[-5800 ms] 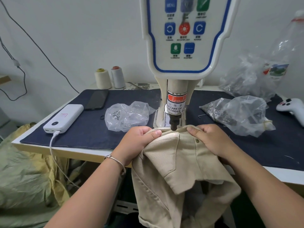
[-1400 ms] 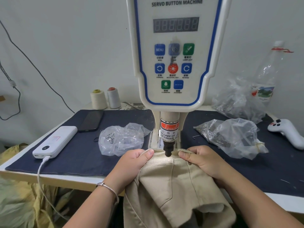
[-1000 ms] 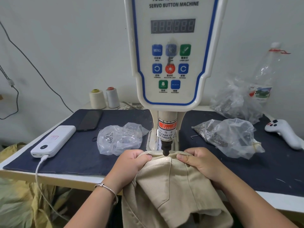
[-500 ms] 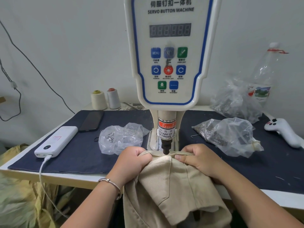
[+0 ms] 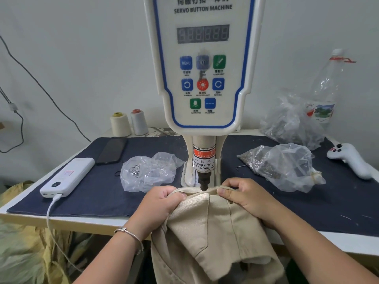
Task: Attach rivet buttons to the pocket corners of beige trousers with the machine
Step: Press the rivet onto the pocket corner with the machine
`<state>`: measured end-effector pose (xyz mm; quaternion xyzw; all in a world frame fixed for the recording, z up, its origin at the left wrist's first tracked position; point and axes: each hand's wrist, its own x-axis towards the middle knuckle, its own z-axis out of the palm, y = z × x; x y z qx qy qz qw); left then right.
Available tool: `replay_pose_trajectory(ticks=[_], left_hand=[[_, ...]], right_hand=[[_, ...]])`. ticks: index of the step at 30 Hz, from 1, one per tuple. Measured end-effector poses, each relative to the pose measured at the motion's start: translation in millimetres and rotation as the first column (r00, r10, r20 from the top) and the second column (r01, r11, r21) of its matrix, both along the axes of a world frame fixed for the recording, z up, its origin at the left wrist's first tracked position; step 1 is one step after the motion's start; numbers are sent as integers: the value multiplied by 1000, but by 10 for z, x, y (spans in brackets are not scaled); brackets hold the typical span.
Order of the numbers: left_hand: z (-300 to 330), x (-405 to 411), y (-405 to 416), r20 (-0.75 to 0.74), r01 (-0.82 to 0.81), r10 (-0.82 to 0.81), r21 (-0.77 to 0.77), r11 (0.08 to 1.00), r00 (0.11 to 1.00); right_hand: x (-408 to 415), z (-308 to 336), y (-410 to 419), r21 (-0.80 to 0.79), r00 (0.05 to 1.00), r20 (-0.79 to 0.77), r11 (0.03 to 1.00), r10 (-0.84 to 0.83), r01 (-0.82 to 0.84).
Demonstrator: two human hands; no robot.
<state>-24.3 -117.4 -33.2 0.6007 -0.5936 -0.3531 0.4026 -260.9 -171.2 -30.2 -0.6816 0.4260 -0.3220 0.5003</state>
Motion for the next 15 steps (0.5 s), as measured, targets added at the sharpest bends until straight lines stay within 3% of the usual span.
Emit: replay_pose_trajectory(ticks=[7, 15], left_hand=[[-19, -13, -13, 13, 19, -19, 7, 1000, 1000], [-35, 23, -42, -11, 18, -18, 21, 1000, 1000]], right_hand=[[-30, -38, 14, 7, 997, 73, 1000, 0, -1], [-15, -30, 8, -13, 999, 16, 999, -29, 29]])
